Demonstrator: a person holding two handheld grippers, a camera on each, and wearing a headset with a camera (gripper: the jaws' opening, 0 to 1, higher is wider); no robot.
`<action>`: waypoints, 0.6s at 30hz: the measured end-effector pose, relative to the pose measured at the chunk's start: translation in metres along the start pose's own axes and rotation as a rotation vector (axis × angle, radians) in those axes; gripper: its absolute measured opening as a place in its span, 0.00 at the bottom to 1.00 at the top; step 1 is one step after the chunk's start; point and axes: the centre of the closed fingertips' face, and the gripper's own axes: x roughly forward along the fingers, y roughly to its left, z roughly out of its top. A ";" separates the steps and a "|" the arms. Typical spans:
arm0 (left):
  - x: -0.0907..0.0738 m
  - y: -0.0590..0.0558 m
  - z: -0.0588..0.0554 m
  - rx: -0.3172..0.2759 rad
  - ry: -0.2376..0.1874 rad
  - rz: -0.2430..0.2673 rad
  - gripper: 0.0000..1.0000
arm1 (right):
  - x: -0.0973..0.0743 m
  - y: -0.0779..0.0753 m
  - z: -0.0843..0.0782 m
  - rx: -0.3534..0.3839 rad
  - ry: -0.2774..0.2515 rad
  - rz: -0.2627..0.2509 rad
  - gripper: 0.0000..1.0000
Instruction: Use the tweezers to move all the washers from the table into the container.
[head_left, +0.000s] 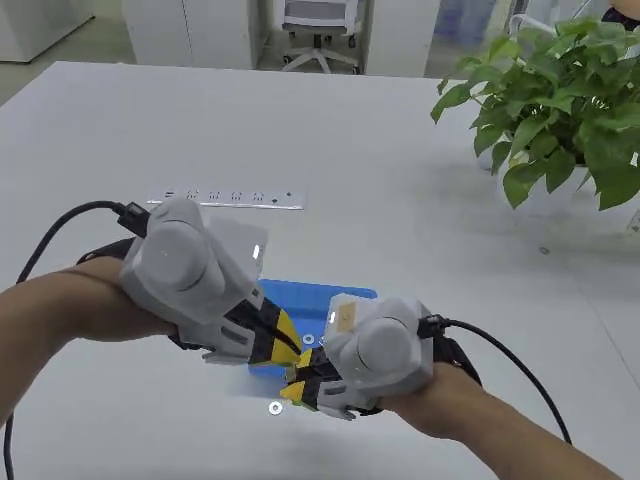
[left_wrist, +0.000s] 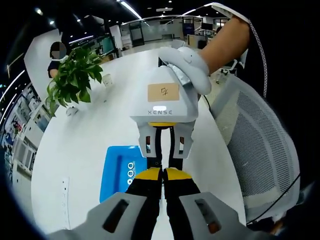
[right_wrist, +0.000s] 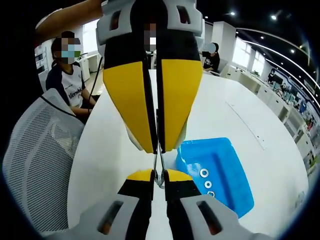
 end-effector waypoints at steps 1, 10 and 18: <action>-0.001 0.001 0.001 0.001 0.000 0.002 0.05 | -0.001 -0.001 0.001 -0.002 0.000 0.000 0.09; -0.013 0.012 0.005 0.014 0.000 0.020 0.05 | -0.004 -0.013 0.015 -0.007 -0.020 -0.009 0.09; -0.018 0.022 0.005 0.020 0.002 0.031 0.05 | -0.002 -0.025 0.023 -0.007 -0.039 -0.023 0.09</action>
